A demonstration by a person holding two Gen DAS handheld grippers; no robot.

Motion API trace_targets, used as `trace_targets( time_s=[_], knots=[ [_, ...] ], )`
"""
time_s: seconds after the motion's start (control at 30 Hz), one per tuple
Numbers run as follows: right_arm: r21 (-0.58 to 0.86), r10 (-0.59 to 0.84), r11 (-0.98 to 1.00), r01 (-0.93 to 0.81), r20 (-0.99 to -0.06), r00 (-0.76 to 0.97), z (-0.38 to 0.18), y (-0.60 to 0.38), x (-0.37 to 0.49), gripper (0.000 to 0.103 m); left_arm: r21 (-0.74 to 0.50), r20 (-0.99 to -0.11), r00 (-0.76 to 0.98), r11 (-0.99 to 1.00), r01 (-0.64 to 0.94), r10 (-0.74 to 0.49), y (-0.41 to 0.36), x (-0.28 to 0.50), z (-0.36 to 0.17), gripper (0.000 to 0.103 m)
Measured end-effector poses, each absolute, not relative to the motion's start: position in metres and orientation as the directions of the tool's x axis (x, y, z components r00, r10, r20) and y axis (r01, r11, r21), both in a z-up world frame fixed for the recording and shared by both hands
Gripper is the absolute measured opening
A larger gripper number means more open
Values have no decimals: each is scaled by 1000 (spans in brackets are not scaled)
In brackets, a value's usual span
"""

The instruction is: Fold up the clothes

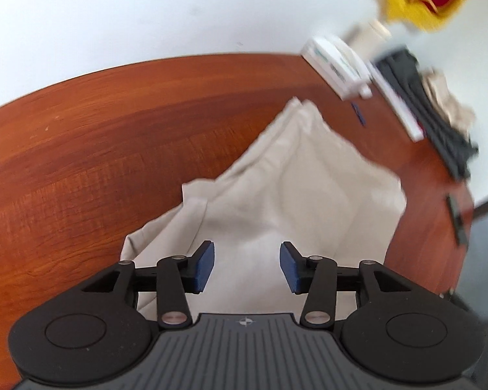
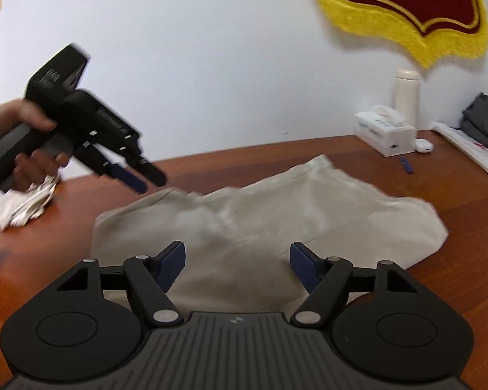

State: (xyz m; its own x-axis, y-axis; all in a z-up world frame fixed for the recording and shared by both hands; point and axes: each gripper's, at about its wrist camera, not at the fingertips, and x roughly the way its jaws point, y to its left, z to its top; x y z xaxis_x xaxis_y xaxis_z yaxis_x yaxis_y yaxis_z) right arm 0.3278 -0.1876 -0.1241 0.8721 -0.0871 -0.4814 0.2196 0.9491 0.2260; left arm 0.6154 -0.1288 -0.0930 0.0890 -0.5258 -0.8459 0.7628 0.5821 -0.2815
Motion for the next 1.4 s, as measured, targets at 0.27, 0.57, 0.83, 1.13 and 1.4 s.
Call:
trace_targets(
  time_s=[0.27,0.57,0.83,1.13,1.4],
  knots=[
    [299,-24,927,225,-553,833,-126,-137,330,77,-226,-863,96,548,806,-497,-104,634,-113,50],
    [383,-5,871,308,-620,784,-136,-90,345,68,-206,-882,46,473,857,-469,-74,661,-131,68],
    [310,-91,866,392,-673,734,-142,-71,361,15,-212,-884,4,408,888,-468,-67,664,-144,61],
    [306,-112,849,430,-692,713,-133,-89,328,8,-310,-882,-86,432,847,-463,-48,646,-149,34],
    [241,-145,858,453,-733,665,-124,-123,270,8,-384,-856,-125,458,802,-501,-29,555,-150,34]
  ],
)
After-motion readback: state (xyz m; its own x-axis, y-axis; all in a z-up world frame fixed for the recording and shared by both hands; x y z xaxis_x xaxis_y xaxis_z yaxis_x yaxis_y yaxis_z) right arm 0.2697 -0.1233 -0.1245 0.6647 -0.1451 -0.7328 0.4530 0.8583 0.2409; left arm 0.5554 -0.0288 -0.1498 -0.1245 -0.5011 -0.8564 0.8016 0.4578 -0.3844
